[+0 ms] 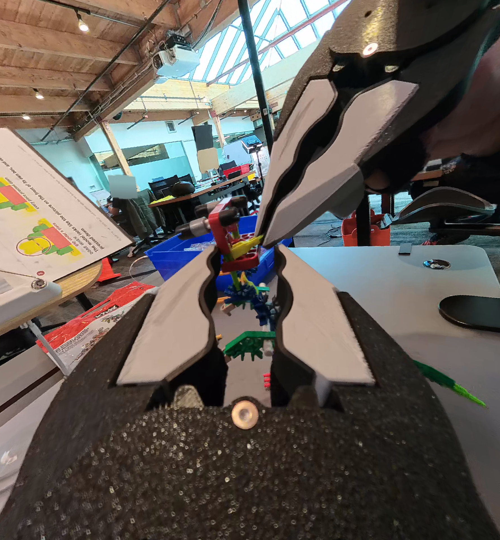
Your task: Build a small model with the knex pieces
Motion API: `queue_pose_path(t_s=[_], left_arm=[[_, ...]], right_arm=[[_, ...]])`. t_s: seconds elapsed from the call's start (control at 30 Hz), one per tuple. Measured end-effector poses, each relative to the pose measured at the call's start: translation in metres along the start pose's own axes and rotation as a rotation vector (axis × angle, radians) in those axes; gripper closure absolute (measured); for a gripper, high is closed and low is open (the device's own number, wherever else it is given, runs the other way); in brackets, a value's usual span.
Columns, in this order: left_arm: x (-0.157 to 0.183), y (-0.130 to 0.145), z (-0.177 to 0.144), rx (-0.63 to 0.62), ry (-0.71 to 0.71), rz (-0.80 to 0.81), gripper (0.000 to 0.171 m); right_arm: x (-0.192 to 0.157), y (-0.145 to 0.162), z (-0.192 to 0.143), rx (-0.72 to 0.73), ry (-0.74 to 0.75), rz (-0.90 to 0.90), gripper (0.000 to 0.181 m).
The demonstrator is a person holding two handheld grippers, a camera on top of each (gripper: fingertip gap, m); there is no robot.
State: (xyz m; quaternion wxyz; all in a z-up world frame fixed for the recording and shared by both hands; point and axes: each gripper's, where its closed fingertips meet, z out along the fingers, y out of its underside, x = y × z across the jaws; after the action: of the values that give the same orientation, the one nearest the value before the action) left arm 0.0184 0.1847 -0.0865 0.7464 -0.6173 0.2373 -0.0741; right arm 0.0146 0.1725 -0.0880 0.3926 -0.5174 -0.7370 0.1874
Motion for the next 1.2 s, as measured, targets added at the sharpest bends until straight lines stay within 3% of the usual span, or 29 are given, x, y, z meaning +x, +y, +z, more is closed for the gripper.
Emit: queue_pose_path(t_s=[0.4, 1.2], left_arm=[[-0.006, 0.003, 0.003, -0.008, -0.069, -0.052, 0.137], [-0.014, 0.007, 0.003, -0.017, -0.146, -0.043, 0.143]], right_arm=[[0.003, -0.003, 0.005, 0.042, 0.101, 0.036, 0.18], [0.003, -0.006, 0.01, 0.066, 0.105, 0.053, 0.181]])
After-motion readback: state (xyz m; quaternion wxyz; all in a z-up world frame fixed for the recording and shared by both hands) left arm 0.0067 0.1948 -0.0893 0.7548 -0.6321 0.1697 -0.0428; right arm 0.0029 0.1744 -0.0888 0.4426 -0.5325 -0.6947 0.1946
